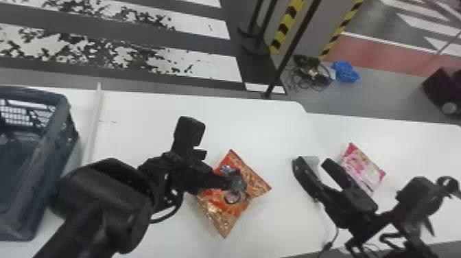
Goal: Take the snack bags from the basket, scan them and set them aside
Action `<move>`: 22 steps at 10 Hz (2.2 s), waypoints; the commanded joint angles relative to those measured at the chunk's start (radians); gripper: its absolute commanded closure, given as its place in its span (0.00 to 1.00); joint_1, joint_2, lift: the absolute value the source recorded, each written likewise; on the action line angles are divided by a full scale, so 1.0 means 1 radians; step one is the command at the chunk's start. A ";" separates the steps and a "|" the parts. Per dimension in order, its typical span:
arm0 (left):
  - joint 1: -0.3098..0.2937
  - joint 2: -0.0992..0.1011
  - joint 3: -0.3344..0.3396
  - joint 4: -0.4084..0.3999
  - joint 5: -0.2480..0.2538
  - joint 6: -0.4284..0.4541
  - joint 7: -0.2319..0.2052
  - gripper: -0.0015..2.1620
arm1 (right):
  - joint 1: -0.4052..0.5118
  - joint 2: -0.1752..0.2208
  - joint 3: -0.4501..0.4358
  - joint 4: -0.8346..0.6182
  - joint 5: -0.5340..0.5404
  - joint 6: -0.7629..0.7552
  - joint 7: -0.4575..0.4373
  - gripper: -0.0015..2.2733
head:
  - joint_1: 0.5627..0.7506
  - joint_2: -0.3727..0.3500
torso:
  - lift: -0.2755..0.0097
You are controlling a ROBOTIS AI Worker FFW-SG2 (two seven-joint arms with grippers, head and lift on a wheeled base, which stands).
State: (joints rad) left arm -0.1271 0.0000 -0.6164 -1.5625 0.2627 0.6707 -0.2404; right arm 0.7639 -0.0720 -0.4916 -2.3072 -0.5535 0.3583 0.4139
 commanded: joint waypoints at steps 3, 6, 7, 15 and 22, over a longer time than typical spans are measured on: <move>0.181 -0.003 0.167 -0.287 -0.074 -0.042 0.062 0.02 | -0.017 -0.003 0.001 0.031 -0.019 0.034 0.014 0.04 | 0.70 0.03 | 0.70; 0.392 0.100 0.363 -0.591 -0.105 -0.049 0.127 0.02 | -0.041 -0.012 0.005 0.068 -0.016 0.055 0.029 0.04 | 0.70 0.03 | 0.70; 0.457 0.120 0.412 -0.645 -0.105 -0.082 0.127 0.02 | -0.046 -0.012 0.013 0.078 -0.016 0.055 0.033 0.04 | 0.70 0.03 | 0.70; 0.870 0.147 0.724 -0.768 -0.008 -0.460 0.069 0.02 | -0.017 -0.052 0.117 0.035 0.205 0.107 0.046 0.04 | 0.70 0.29 | 0.70; 0.962 0.120 0.702 -0.766 0.018 -0.558 0.070 0.02 | 0.002 -0.187 0.510 0.177 0.757 -0.252 -0.230 0.04 | 0.70 0.47 | 0.70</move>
State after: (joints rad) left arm 0.8316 0.1199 0.0850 -2.3300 0.2729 0.1197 -0.1703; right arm 0.7644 -0.2539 -0.0023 -2.1434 0.1882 0.1130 0.1774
